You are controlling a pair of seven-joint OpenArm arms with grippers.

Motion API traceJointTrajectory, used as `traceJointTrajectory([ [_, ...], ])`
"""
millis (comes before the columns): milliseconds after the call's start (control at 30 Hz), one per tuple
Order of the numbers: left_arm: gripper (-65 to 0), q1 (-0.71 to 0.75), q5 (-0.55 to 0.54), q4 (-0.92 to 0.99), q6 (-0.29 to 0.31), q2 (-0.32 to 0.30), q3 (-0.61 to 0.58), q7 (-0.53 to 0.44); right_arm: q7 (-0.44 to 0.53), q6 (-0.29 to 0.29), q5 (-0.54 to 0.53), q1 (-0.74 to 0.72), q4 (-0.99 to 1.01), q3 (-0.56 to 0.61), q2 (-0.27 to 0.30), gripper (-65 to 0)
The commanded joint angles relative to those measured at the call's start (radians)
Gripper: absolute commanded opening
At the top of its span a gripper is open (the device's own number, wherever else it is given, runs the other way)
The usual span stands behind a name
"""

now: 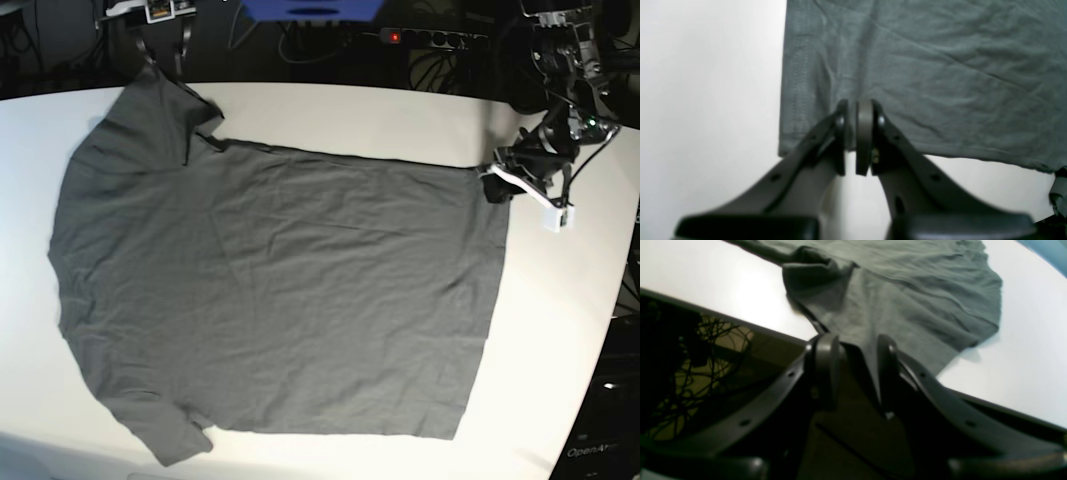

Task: Fold the T-shirt properly
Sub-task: 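Lower the right gripper onto the shirt's shoulder near the collar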

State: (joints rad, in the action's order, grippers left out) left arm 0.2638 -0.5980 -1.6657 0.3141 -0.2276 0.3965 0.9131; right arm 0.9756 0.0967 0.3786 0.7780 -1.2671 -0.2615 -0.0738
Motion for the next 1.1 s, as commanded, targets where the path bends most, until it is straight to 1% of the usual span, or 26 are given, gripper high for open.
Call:
traceJointTrajectory([
  [0,-60.8,-0.002,-0.010,-0.014,0.004,-0.011,0.002,-0.013,0.026,-0.005,-0.011,0.007,0.000,-0.005,0.009,-44.8],
  [133,-60.8,-0.001,-0.010,-0.014,0.004,-0.011,0.002,-0.013,0.027,-0.005,-0.013,-0.013,0.034,-0.005,0.032,-44.8],
  [533,-60.8,-0.001,-0.010,-0.014,0.004,-0.010,0.002,-0.012,0.024,-0.005,-0.013,-0.042,0.056,-0.005,0.047,-44.8],
  [633,-60.8,-0.001,-0.010,-0.014,0.004,-0.006,0.002,-0.012,0.024,-0.005,-0.013,-0.047,0.054,-0.005,0.064,-44.8],
  [967,-60.8,-0.001,-0.010,-0.014,0.004,-0.005,0.005,-0.012,0.021,-0.004,-0.013,-0.056,0.056,-0.005,0.067,-45.8],
  [1000,-60.8,-0.001,-0.010,-0.014,0.004,-0.005,0.005,-0.012,0.021,-0.004,-0.013,-0.056,0.056,-0.005,0.067,-46.6],
  [1067,-60.8,-0.001,-0.012,-0.014,0.004,-0.005,0.005,-0.012,0.021,-0.004,-0.013,-0.056,0.056,-0.005,0.067,-51.8],
])
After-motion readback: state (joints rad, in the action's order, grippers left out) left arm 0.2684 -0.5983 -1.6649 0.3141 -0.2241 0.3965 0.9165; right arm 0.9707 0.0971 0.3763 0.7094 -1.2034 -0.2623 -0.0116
